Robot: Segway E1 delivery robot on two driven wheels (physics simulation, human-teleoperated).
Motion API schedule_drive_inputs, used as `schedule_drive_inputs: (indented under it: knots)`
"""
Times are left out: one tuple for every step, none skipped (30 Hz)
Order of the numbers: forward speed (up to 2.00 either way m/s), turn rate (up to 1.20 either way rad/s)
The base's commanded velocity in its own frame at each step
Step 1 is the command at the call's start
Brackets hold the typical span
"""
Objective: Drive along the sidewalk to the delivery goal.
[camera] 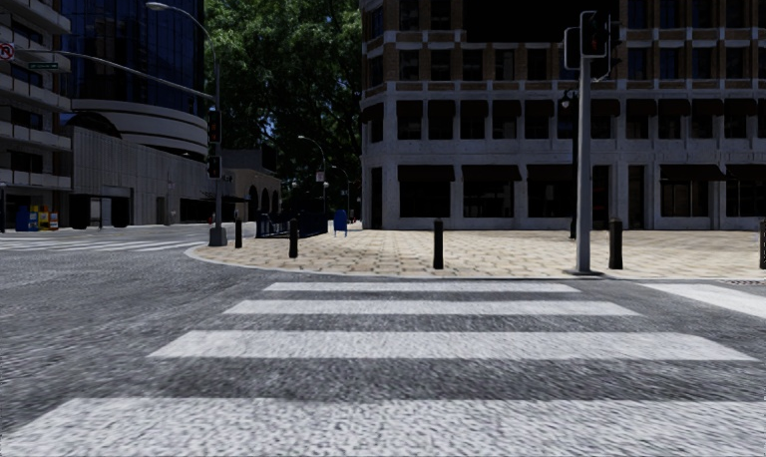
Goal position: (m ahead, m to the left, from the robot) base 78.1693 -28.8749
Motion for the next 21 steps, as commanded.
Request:
schedule_drive_inputs:
  knots:
    - [2.00, 0.00]
    - [2.00, 0.00]
    - [2.00, 0.00]
    - [2.00, 0.00]
    - [2.00, 0.00]
    - [2.00, 0.00]
    - [2.00, 0.00]
    - [2.00, 0.00]
    - [2.00, 0.00]
    - [2.00, 0.00]
    - [2.00, 0.00]
    - [2.00, 0.00]
    - [2.00, 0.00]
    - [2.00, 0.00]
    - [2.00, 0.00]
    - [2.00, 0.00]
    - [2.00, 0.00]
    - [2.00, 0.00]
    - [2.00, 0.00]
    - [2.00, 0.00]
    - [2.00, 0.00]
